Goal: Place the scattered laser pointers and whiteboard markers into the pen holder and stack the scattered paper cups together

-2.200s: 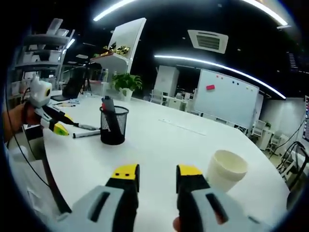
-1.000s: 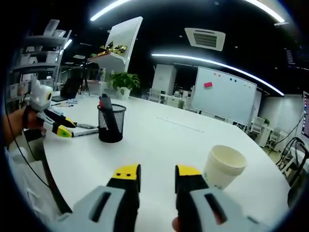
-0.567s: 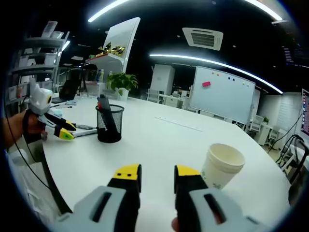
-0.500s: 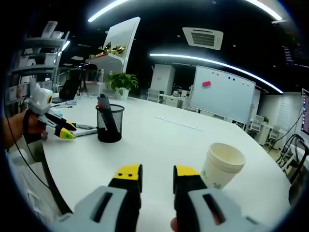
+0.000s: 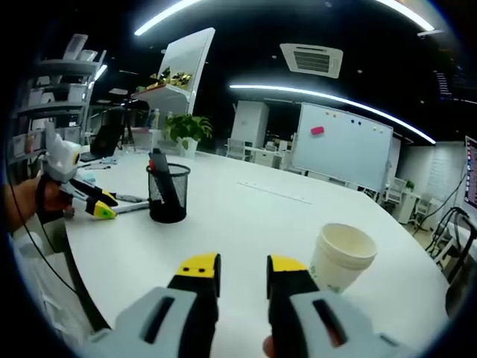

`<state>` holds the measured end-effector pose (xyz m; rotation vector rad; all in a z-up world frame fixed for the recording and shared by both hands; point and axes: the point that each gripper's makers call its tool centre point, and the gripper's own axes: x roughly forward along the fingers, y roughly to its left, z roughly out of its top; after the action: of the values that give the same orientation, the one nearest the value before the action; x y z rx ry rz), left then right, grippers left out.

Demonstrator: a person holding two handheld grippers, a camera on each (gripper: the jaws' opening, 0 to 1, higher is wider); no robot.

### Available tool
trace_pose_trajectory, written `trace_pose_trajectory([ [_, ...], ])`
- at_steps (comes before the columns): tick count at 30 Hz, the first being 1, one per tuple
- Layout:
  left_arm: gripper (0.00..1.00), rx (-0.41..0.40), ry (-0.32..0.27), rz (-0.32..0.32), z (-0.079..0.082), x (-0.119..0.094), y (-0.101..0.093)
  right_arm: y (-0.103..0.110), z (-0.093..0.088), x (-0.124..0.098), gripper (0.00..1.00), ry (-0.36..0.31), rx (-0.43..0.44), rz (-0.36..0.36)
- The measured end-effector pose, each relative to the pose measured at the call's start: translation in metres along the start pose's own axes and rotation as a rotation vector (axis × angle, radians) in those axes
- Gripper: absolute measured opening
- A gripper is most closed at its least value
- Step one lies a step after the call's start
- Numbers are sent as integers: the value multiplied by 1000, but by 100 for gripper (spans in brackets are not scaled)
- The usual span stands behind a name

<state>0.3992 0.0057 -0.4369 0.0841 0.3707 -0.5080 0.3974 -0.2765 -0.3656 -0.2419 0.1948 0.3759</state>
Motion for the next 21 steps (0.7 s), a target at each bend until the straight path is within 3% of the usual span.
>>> trace_pose_trajectory([
  [21,13,11,-16,31,1,2,7,-3,7,-3,26,-27,-8,-1],
])
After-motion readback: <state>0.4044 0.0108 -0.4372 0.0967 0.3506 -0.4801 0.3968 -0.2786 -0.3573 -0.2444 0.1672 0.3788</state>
